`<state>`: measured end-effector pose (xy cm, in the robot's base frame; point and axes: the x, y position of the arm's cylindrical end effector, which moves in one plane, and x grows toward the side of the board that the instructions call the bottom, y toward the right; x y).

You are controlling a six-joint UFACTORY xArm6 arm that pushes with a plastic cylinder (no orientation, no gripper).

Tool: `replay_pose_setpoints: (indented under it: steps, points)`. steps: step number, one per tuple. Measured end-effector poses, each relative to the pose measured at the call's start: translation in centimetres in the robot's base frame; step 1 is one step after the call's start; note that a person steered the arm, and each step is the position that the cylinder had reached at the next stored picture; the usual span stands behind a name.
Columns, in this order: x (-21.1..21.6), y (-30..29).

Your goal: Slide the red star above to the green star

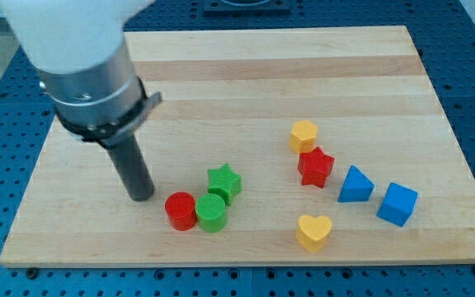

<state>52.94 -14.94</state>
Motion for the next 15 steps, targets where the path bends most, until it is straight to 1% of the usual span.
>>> replay_pose_setpoints:
  steps: [1, 4, 5, 6, 7, 8, 9, 10, 11, 13, 14, 15]
  points:
    - [-4.4, -0.2]
    - [-12.2, 17.1]
    - [-13.0, 26.2]
    - [-12.4, 33.0]
    - [-9.8, 34.9]
    - [-7.2, 34.5]
    - [-5.6, 32.3]
    - [-3.9, 28.8]
    - [-2.3, 27.4]
    - [-0.8, 25.6]
    - [0.0, 25.9]
    - [0.0, 24.6]
